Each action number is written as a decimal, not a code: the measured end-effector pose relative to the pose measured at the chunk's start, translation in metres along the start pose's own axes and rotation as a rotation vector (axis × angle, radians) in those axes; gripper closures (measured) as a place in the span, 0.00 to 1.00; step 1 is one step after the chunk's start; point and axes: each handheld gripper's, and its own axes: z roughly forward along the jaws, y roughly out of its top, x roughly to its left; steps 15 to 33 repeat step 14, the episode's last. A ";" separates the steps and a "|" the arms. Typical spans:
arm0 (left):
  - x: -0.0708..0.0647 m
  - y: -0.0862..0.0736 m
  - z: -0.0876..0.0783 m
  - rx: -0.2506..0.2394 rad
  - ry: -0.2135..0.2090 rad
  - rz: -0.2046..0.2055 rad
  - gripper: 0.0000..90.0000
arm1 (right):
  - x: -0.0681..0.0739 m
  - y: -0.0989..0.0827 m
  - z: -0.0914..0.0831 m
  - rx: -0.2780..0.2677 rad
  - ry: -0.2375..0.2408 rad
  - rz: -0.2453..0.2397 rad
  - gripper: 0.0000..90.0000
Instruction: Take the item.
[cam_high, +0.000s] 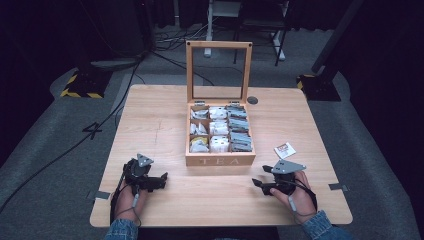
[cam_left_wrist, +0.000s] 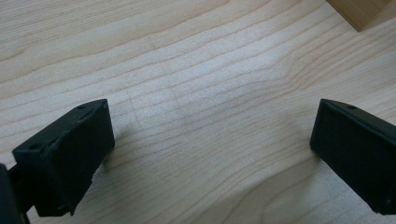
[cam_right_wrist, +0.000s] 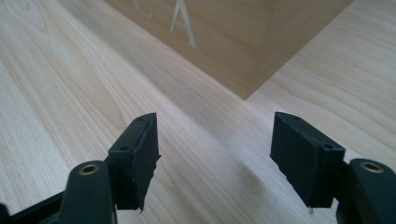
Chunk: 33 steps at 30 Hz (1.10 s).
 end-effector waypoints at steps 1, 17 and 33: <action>0.000 0.000 0.000 0.000 0.000 0.000 0.00 | 0.002 -0.001 0.004 0.019 -0.005 -0.013 0.33; 0.000 0.000 0.000 0.000 0.000 0.000 0.00 | 0.003 -0.005 0.015 0.069 0.004 0.018 0.13; 0.000 0.000 0.000 0.000 0.000 0.000 0.00 | 0.003 -0.005 0.015 0.069 0.004 0.018 0.13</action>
